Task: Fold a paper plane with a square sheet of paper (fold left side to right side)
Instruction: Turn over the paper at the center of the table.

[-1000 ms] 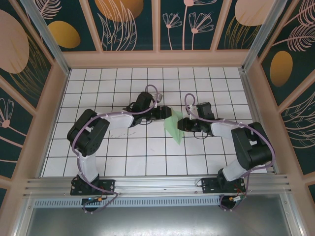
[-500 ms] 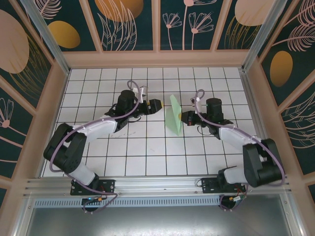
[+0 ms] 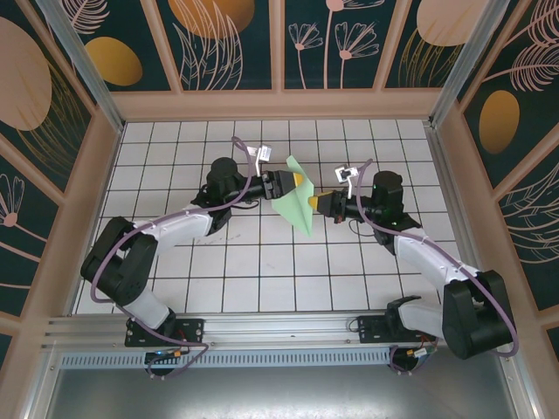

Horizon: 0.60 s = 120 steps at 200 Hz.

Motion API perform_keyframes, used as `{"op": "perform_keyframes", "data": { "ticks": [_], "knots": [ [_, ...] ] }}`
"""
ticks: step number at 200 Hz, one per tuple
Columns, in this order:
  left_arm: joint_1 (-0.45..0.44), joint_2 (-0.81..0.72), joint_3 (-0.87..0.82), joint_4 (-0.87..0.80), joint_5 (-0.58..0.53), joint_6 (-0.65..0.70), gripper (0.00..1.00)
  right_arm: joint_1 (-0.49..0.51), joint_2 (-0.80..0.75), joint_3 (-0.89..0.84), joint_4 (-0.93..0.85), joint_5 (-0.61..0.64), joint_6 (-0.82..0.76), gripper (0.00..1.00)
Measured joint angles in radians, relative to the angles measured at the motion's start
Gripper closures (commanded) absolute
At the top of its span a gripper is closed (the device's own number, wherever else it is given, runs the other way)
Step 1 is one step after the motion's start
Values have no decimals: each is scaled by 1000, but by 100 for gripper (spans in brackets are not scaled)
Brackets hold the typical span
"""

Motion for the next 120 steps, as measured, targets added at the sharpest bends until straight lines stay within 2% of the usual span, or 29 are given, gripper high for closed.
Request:
{"op": "perform_keyframes", "data": {
  "ticks": [20, 51, 120],
  "knots": [
    [0, 5, 2, 5, 4, -13, 37, 3, 0, 0, 25, -17, 20, 100],
    [0, 8, 2, 20, 15, -26, 53, 5, 0, 0, 50, -28, 40, 100],
    [0, 8, 2, 32, 15, -28, 72, 4, 0, 0, 54, -26, 48, 100]
  ]
}}
